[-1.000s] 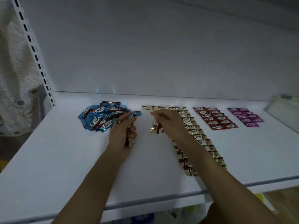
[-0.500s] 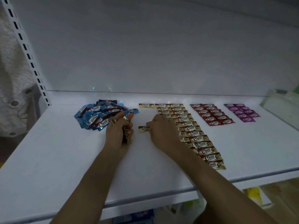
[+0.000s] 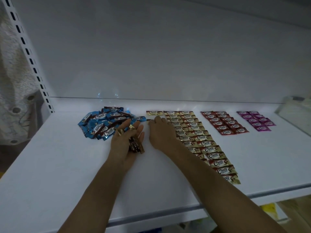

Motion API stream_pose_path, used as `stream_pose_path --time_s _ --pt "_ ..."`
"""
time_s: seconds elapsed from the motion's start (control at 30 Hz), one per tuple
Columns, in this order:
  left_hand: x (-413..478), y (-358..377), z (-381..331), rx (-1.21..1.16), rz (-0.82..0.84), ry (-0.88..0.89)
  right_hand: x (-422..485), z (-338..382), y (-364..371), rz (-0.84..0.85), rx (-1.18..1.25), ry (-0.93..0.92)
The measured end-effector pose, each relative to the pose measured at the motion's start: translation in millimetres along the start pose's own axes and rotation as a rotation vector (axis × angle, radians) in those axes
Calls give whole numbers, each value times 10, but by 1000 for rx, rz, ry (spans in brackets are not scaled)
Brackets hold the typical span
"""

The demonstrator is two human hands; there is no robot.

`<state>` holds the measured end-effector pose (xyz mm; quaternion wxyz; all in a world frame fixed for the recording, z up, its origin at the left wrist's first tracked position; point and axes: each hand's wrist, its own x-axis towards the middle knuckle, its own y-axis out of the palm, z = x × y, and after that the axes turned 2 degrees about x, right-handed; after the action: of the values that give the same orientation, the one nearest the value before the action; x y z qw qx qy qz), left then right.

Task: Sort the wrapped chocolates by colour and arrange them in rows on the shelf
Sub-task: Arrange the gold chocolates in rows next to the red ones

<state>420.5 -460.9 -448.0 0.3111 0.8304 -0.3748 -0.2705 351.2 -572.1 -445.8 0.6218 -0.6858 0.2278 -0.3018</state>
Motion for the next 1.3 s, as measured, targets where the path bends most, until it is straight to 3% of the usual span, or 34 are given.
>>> stream_pose_path --time_s 0.3,0.7,0.77,0.83,0.93,0.97,1.03,1.1,1.23,1.3 --pt "27 -1 19 -17 14 62 83 -2 168 -84 92 88" --pt "33 -8 0 -81 48 49 81 -34 194 -155 247 17" --pt "38 -26 -17 -147 70 41 30 -5 152 -286 378 -18" --pt "37 -35 -28 -208 87 38 -79 78 33 -398 683 58" --pt "46 -45 -34 -188 82 49 -325 224 -258 -167 1324 221" --pt "44 -48 -44 -170 86 46 -397 230 -329 -60 1412 240" --pt "51 -53 -51 -158 107 45 -499 219 -366 58 1396 198" --pt "58 -59 -35 -163 132 30 -577 205 -301 36 1384 170" --pt "52 -76 -11 -174 77 22 -635 253 -51 -276 1506 230" --pt "63 -85 -17 -224 25 38 -646 258 36 -353 1523 239"
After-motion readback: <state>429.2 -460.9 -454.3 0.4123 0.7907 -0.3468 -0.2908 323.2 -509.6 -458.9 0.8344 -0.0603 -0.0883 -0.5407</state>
